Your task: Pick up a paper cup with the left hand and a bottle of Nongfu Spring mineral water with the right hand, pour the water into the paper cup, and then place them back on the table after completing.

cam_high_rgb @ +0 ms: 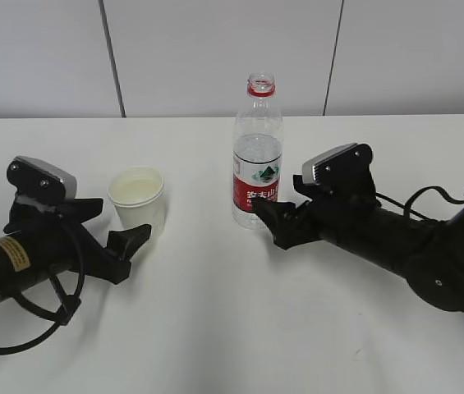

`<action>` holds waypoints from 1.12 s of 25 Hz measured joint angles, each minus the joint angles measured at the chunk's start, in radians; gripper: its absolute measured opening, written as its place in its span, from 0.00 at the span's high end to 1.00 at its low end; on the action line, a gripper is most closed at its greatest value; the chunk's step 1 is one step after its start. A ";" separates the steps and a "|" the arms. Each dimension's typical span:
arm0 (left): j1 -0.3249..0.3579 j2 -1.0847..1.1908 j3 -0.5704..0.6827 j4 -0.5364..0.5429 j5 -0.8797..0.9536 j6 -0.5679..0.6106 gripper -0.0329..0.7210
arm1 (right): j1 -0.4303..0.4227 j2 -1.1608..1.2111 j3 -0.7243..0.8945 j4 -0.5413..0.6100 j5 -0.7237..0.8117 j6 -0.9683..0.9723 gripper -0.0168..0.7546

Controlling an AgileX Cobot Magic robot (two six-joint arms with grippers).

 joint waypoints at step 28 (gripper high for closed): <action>0.264 -0.194 0.013 -0.051 0.248 0.010 0.19 | -0.307 -0.143 0.122 0.245 0.064 -0.056 0.19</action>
